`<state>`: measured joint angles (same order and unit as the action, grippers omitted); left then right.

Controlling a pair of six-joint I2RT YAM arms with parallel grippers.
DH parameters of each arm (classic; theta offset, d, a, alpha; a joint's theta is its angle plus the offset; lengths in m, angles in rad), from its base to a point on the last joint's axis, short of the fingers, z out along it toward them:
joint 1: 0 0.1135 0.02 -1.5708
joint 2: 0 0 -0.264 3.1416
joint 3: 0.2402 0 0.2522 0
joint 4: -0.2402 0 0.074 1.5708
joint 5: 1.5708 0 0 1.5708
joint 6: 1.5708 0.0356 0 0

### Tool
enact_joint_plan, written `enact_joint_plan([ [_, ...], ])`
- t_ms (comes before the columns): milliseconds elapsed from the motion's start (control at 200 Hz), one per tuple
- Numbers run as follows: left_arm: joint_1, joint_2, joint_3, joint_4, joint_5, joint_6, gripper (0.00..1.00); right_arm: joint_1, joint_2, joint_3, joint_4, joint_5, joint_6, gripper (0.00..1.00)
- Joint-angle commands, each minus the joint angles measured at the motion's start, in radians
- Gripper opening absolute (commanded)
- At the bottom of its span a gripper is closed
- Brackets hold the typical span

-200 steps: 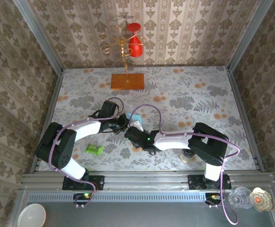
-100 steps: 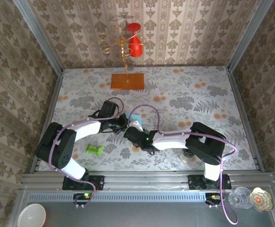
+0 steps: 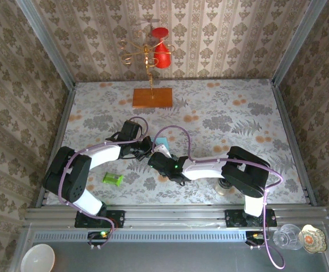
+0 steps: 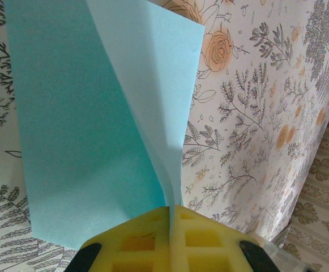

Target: Fold a paper plane with a square sheet of paper (pick it up from the middle)

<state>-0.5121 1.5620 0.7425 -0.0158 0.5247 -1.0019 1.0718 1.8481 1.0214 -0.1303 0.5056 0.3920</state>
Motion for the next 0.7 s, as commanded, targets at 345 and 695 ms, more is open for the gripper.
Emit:
enact_joint_plan([
  [345, -0.006, -0.031, 0.024, -0.027, -0.005, -0.022, 0.05, 0.020, -0.024, -0.006, -0.010, 0.091, -0.022, 0.34],
  [695, -0.006, -0.032, 0.029, -0.020, 0.003, -0.035, 0.05, 0.049, 0.011, 0.005, -0.010, 0.143, -0.018, 0.37],
])
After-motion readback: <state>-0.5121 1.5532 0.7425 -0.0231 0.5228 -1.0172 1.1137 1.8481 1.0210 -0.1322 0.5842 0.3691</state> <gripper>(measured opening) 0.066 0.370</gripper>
